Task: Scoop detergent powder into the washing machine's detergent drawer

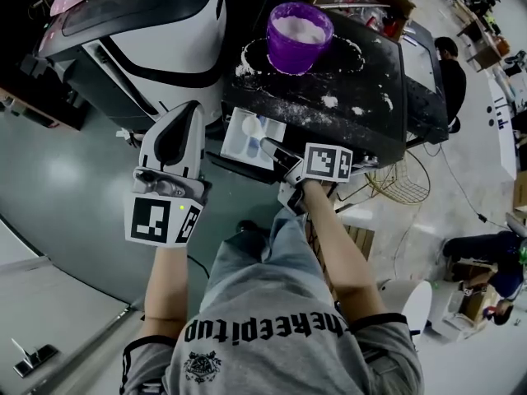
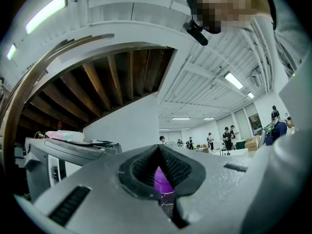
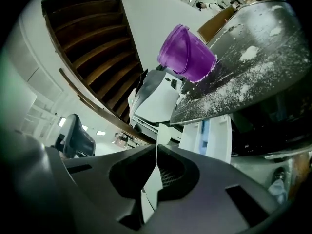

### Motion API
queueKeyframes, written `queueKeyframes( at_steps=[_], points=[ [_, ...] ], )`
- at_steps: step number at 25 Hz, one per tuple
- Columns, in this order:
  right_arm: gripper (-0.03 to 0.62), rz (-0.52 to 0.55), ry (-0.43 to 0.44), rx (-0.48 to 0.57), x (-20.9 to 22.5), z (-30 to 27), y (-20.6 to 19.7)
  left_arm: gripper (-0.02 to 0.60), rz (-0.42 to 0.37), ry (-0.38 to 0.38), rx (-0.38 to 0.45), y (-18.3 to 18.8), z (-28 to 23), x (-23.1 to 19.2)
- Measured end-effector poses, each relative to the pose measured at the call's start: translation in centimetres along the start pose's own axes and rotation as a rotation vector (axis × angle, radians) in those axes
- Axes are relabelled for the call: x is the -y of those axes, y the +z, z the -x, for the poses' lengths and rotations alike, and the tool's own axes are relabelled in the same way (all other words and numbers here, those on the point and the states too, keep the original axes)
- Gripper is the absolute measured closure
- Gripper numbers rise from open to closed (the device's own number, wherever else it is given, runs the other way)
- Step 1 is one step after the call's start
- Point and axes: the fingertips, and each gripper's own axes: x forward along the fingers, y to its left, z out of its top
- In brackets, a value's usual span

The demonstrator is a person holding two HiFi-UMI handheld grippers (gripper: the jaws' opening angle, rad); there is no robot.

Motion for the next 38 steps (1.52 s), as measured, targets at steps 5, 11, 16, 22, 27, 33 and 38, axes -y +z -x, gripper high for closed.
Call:
queueKeyframes(
  at_steps=[5,11,16,22,27,33,38],
  points=[
    [0.588,0.071,-0.052,-0.040,1.3,-1.2,-1.6,0.578,0.005,0.011,-0.010,-0.6,0.7,-0.3],
    [0.588,0.213,-0.145,-0.091,2.6,-2.5,-2.3,0.578,0.008,0.034,-0.021,-1.1,1.4,-1.0],
    [0.588,0.348,-0.240,-0.155,3.5,-3.2,-2.6,0.578,0.011,0.060,-0.030,-1.4,2.2,-1.7],
    [0.588,0.581,-0.326,-0.259,4.2,-4.5,-3.4,0.578,0.018,0.085,-0.035,-1.8,2.9,-2.7],
    [0.588,0.728,-0.405,-0.327,5.1,-5.0,-3.8,0.578,0.021,0.099,-0.039,-2.0,3.2,-3.3],
    [0.588,0.895,-0.452,-0.399,5.6,-5.5,-4.4,0.578,0.028,0.111,-0.047,-2.4,3.3,-3.8],
    [0.588,1.108,-0.469,-0.482,5.4,-6.0,-5.4,0.578,0.032,0.118,-0.051,-2.6,3.4,-4.1]
  ],
)
